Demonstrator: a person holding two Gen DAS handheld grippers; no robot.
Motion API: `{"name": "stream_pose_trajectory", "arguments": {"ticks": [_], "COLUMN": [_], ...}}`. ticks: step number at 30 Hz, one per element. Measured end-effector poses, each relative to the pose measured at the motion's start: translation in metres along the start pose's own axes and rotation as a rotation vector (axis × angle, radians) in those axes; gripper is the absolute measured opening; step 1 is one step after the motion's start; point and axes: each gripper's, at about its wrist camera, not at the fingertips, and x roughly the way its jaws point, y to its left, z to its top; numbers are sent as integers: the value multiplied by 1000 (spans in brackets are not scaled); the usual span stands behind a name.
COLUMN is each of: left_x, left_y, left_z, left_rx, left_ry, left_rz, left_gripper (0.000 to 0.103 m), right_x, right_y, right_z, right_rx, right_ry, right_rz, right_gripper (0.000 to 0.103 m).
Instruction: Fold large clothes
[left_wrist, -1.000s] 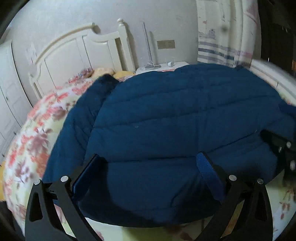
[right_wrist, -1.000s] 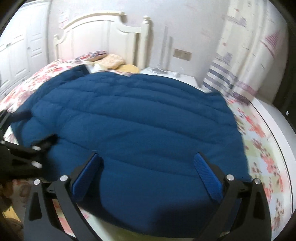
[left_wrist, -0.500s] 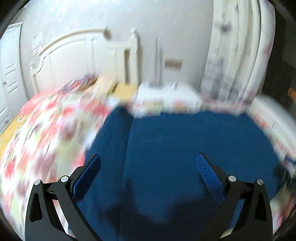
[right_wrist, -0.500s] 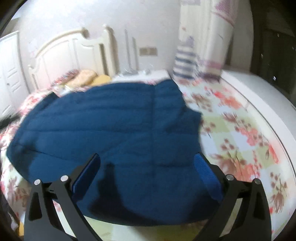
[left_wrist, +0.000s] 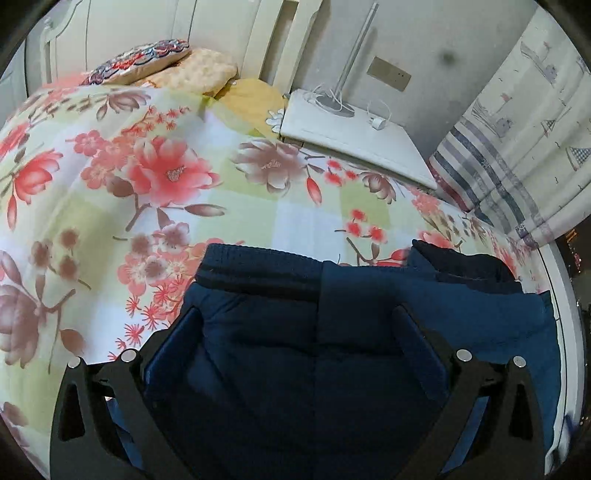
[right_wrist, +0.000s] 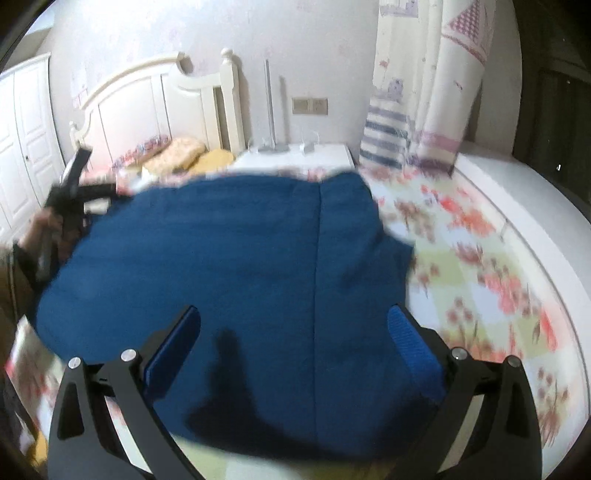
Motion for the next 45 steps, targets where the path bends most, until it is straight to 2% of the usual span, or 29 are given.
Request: {"name": "stream_pose_trajectory", "arguments": {"ticks": [2, 4, 6, 7, 9, 10, 11, 12, 14, 17, 20, 22, 24, 27, 30, 32, 35, 37, 38, 39, 41, 45], "left_x": [-4, -1, 1, 1, 2, 2, 2, 2, 3, 5, -5, -38, -77, -122, -129, -121, -99, -85, -81, -78, -78, -76], "left_y": [2, 7, 10, 10, 8, 8, 8, 8, 6, 2, 6, 18, 23, 15, -9, -27, -51, -61, -63, -63, -58, -53], "left_z": [0, 0, -1, -2, -1, -1, -1, -1, -2, -1, -3, -13, -30, -66, -95, -110, -124, -127, -128, -129, -131, -132], "left_rx": [-6, -31, -40, -39, -40, -42, -47, -49, -41, -18, -29, -78, -88, 1, 129, 202, 288, 323, 343, 349, 331, 314], "left_ry": [-20, -6, -3, -5, -6, -6, -10, -12, -11, -9, -45, -147, -245, -342, -337, -321, -296, -272, -267, -262, -256, -253], "left_rz": [-17, -39, -48, -47, -46, -46, -44, -41, -24, 11, 19, 46, 42, 42, 109, 150, 232, 279, 302, 306, 285, 259], "left_gripper": [99, 99, 99, 99, 99, 99, 99, 99, 99, 99, 99, 99, 99, 99, 99, 99, 99, 99, 99, 99, 99, 99], "right_x": [11, 35, 76, 105, 151, 179, 192, 193, 193, 194, 183, 148, 97, 5, -45, -61, -60, -52, -49, -40, -23, 10], "right_y": [3, 4, -3, -8, -18, -30, -42, -55, -62, -57, -63, -71, -73, -74, -81, -82, -81, -77, -74, -71, -65, -57], "right_z": [32, 67, 97, 110, 117, 112, 104, 100, 96, 95, 95, 90, 74, 18, -41, -77, -109, -112, -109, -103, -94, -67], "right_rx": [-32, -67, -53, -37, -43, -23, 46, 120, 156, 135, 158, 222, 262, 268, 324, 398, 464, 474, 477, 475, 480, 508], "right_ry": [-18, -18, 37, 87, 168, 249, 284, 260, 243, 243, 242, 204, 137, 17, 30, 90, 171, 191, 189, 186, 199, 151], "right_rz": [-1, 9, 63, 47, -34, -69, -16, 44, 73, 52, 71, 85, 167, 231, 280, 343, 396, 345, 352, 373, 315, 238], "right_gripper": [100, 100, 100, 100, 100, 101, 101, 101, 101, 101, 100, 100, 100, 100, 100, 100, 100, 101, 100, 100, 101, 101]}}
